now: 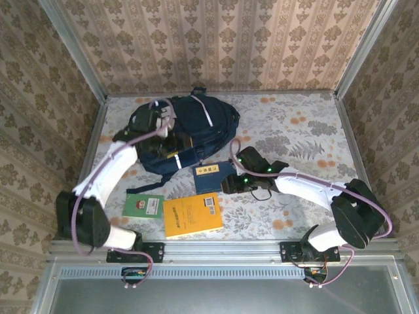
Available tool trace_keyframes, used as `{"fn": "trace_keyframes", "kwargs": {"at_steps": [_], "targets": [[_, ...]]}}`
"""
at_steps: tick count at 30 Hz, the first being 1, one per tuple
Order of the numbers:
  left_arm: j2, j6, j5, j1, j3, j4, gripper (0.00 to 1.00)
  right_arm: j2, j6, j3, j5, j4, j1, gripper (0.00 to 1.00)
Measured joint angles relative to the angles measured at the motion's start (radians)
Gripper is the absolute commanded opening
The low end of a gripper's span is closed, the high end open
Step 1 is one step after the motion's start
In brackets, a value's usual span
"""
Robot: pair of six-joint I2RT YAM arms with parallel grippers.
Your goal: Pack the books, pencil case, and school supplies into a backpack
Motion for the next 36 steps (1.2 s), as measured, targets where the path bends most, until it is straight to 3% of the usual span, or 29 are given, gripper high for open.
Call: {"fn": "trace_keyframes", "kwargs": {"at_steps": [4, 7, 10, 16, 24, 36], "targets": [[-0.133, -0.075, -0.048, -0.009, -0.247, -0.033, 0.78, 0.089, -0.03, 0.093, -0.004, -0.03, 0.087, 0.32], [-0.199, -0.126, -0.094, -0.007, -0.372, -0.092, 0.79, 0.171, -0.029, 0.163, 0.004, -0.052, 0.144, 0.28], [-0.261, -0.159, -0.125, -0.007, -0.443, -0.138, 0.79, 0.217, -0.02, 0.182, 0.018, -0.068, 0.167, 0.28], [-0.29, -0.193, -0.112, -0.009, -0.583, -0.12, 0.78, 0.221, 0.022, 0.173, 0.037, -0.088, 0.167, 0.38], [-0.281, -0.212, -0.124, -0.062, -0.592, -0.099, 0.77, 0.221, 0.082, 0.071, 0.029, -0.072, 0.145, 0.42], [-0.108, -0.241, -0.124, -0.195, -0.532, -0.043, 0.72, 0.231, 0.183, 0.006, -0.119, 0.039, 0.079, 0.4]]}}
